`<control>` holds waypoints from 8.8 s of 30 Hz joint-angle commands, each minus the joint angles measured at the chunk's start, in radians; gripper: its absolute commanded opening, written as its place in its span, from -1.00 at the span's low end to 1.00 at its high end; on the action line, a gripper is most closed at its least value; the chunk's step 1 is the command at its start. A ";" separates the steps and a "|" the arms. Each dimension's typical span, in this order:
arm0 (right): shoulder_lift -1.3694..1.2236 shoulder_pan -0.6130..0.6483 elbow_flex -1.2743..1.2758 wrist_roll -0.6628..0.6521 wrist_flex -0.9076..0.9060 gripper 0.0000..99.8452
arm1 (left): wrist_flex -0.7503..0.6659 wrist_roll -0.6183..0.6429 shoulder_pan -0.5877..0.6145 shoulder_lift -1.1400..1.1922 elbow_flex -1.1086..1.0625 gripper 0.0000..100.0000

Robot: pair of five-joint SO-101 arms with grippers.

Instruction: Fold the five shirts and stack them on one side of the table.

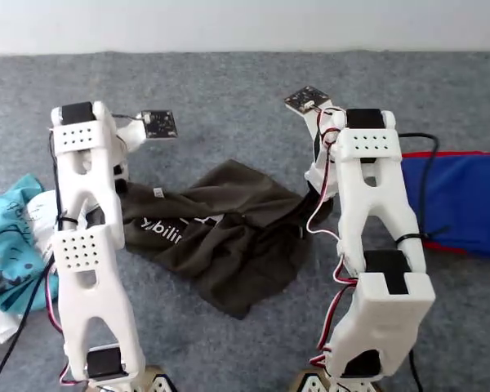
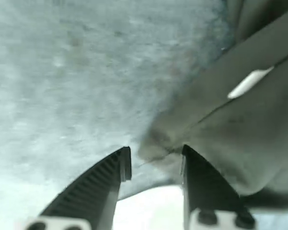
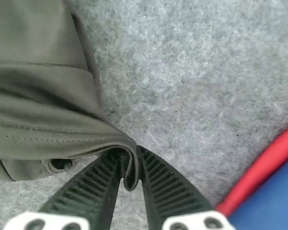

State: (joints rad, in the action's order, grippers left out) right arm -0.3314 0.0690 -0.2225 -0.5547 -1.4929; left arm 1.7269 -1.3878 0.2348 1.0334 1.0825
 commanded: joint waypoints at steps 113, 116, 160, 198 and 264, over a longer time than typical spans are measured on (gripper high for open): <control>0.456 0.025 -0.172 0.327 0.684 -0.98 | -1.097 1.425 -0.057 -1.550 -1.434 -0.97; 0.326 0.028 -0.166 0.328 0.789 -0.98 | -1.327 1.425 -0.055 -1.370 -1.435 -0.97; 0.165 0.038 -1.453 0.374 0.143 -0.98 | -0.242 1.226 -0.106 -1.872 -0.805 -0.97; -0.180 0.082 -1.250 0.374 0.506 -0.98 | -0.807 1.223 -0.110 -1.347 -0.926 -0.97; -0.088 0.087 -0.743 0.334 0.573 -0.98 | -0.925 1.134 -0.025 -1.188 -1.087 -0.97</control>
State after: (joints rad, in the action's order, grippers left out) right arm -0.4480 0.1626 -0.9053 -0.2110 -0.8669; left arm 0.6974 -0.2463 0.2194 -0.0852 -0.0621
